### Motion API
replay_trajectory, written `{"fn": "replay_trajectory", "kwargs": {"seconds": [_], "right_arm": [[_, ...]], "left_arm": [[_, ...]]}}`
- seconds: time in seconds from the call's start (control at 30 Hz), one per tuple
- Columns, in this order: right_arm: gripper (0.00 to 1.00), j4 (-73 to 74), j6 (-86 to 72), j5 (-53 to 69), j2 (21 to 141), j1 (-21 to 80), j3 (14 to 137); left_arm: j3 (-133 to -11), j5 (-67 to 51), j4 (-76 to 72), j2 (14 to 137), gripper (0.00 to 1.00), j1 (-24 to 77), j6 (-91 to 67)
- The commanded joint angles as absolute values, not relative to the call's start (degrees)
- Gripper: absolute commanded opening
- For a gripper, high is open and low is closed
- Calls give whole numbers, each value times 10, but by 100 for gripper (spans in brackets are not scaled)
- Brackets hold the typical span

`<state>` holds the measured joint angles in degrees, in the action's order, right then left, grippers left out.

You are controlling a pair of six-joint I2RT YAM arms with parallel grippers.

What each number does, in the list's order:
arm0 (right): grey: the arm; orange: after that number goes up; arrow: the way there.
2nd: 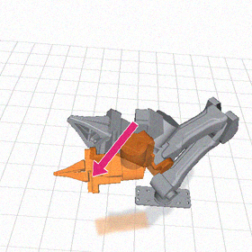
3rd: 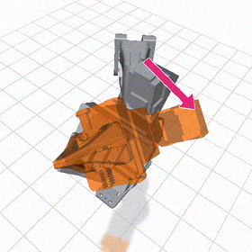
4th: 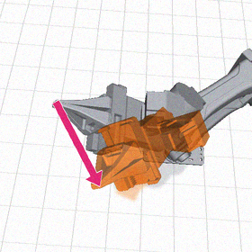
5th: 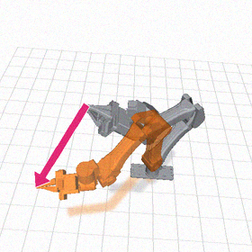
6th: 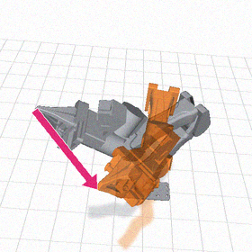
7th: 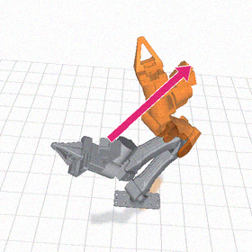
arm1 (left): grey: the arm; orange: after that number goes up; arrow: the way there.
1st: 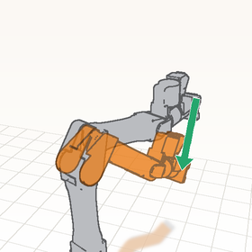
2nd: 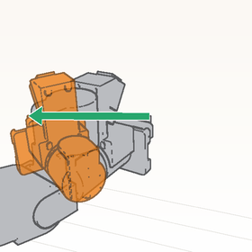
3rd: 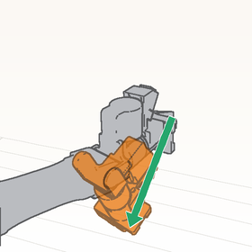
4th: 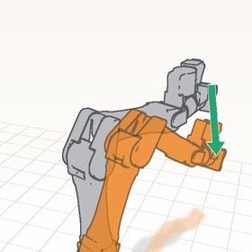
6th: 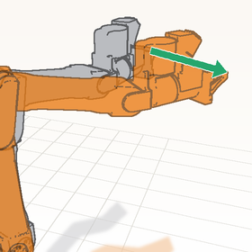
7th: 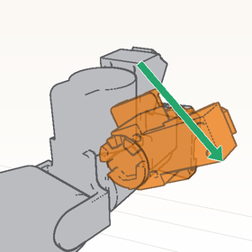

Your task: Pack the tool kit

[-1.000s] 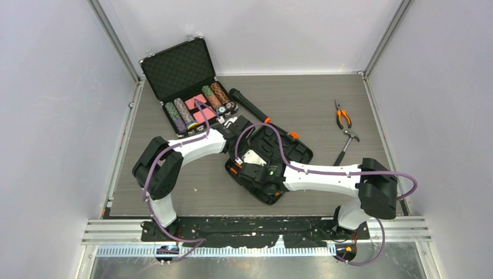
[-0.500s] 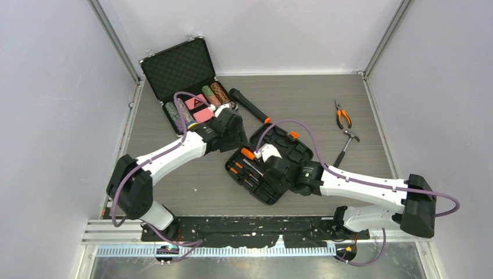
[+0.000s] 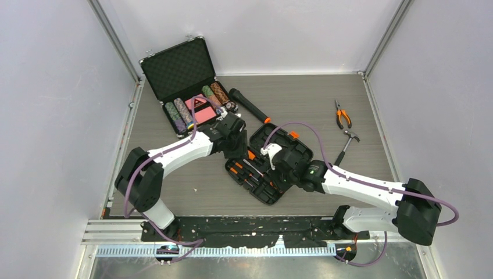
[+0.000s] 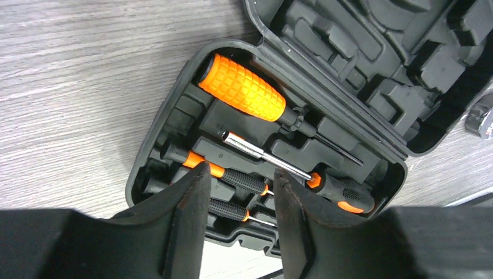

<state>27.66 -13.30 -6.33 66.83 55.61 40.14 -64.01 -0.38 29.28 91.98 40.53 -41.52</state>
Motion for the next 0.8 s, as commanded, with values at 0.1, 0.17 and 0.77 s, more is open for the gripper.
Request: {"fn": "replay_trajectory", "kwargs": {"seconds": [0.1, 0.17, 0.77], "right_arm": [[25, 222, -117, -23, 691, 538, 389], [23, 223, -117, -20, 703, 535, 387], [14, 290, -144, -22, 781, 531, 415]], "left_arm": [[-657, -38, 281, 938, 42, 408, -400], [-656, -34, 284, 937, 42, 408, -398], [-687, -10, 322, 979, 35, 410, -378]]}}
